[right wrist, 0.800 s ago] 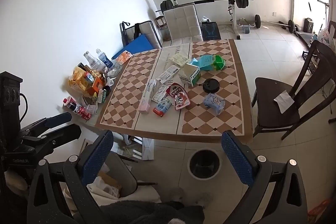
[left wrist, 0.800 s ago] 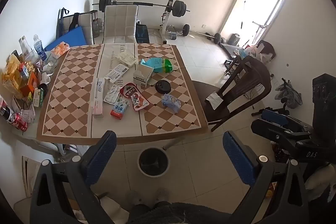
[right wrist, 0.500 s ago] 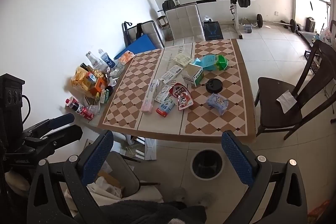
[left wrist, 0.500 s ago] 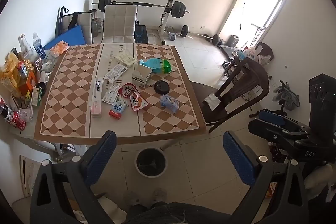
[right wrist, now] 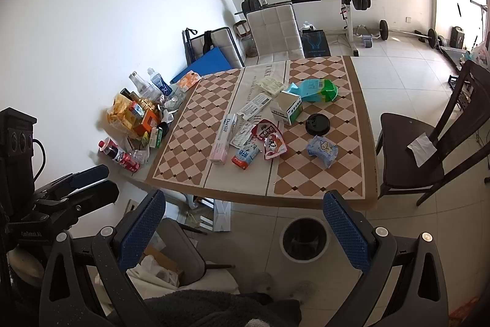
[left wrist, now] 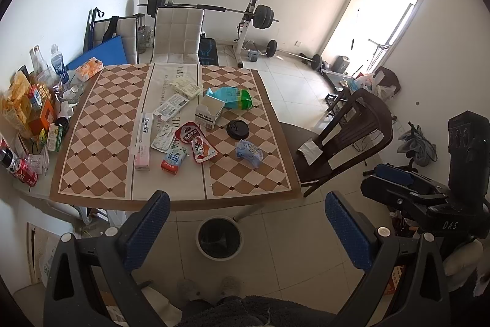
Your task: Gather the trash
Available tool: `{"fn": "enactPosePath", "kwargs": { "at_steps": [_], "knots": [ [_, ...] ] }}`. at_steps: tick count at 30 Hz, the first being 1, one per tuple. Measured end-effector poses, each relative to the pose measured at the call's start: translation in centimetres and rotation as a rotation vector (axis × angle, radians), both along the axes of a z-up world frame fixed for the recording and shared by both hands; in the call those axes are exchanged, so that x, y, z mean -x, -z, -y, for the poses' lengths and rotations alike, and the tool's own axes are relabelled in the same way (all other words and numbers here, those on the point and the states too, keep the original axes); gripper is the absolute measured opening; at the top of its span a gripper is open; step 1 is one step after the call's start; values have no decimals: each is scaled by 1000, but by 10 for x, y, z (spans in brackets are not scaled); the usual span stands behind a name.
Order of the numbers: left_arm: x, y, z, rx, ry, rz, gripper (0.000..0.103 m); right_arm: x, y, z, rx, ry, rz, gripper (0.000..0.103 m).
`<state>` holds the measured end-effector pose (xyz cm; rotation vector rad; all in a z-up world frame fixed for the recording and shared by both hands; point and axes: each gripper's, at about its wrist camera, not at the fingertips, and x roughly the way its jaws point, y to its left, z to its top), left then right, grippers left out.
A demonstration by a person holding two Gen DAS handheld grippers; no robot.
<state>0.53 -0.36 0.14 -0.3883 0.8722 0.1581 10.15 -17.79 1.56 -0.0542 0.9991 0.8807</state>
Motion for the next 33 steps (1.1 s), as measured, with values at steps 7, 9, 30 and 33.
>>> {"fn": "enactPosePath", "kwargs": {
  "at_steps": [7, 9, 30, 33],
  "knots": [
    [1, -1, -5, 6, -1, 2, 103, 0, -1, -1, 3, 0, 1, 103],
    [4, 0, -6, 12, -7, 7, 103, 0, -2, -2, 2, 0, 1, 103],
    [11, -2, -9, 8, -7, 13, 103, 2, -3, -4, -1, -6, 2, 103],
    [12, -4, -10, 4, -5, 11, 103, 2, -3, -4, -1, -7, 2, 103]
  ]
}}
